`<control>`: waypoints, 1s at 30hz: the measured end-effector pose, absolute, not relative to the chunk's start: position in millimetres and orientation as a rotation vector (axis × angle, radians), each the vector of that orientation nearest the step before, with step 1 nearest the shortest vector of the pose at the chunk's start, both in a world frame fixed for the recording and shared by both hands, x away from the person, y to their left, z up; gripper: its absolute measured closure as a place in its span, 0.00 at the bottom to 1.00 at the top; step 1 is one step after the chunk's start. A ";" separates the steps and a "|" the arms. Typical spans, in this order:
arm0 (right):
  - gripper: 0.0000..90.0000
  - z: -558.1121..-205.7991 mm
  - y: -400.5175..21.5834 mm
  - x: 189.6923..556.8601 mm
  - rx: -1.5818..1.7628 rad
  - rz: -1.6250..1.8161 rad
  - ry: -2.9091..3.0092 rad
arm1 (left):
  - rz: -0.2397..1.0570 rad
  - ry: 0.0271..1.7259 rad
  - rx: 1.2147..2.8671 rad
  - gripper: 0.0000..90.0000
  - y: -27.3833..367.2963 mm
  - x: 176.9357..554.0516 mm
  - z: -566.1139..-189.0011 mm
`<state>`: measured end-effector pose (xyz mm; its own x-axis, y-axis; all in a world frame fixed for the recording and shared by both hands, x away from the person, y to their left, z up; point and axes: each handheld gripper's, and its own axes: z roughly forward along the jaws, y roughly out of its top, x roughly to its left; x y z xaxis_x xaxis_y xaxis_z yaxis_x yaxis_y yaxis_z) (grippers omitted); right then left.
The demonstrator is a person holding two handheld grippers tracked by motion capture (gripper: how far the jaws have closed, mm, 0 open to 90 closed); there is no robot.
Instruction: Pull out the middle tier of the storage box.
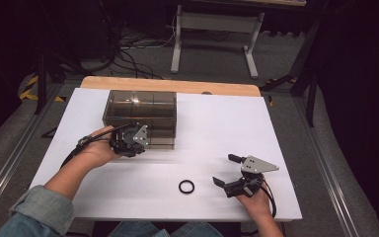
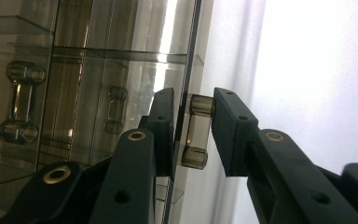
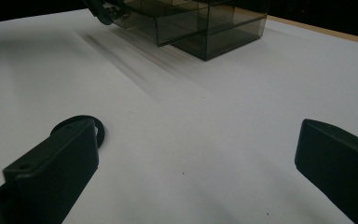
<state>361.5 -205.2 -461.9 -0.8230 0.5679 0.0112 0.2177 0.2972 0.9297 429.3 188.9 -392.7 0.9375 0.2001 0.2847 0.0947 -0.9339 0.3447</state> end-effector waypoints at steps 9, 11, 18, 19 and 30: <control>0.00 -462.1 -205.3 361.9 0.706 1.537 2.248 | 0.447 0.214 2.765 0.78 188.8 429.3 -392.8; 0.00 -462.0 -205.2 361.8 0.709 1.537 2.249 | 0.446 0.215 2.765 0.78 188.9 429.4 -392.9; 0.00 -462.0 -205.4 361.9 0.706 1.533 2.248 | 0.436 0.224 2.769 0.78 188.6 429.5 -394.0; 0.00 -462.0 -205.4 361.9 0.707 1.532 2.248 | 0.435 0.229 2.768 0.78 188.5 429.4 -394.1; 0.00 -462.1 -205.4 362.0 0.707 1.533 2.248 | 0.377 0.259 2.746 0.73 189.9 429.5 -392.8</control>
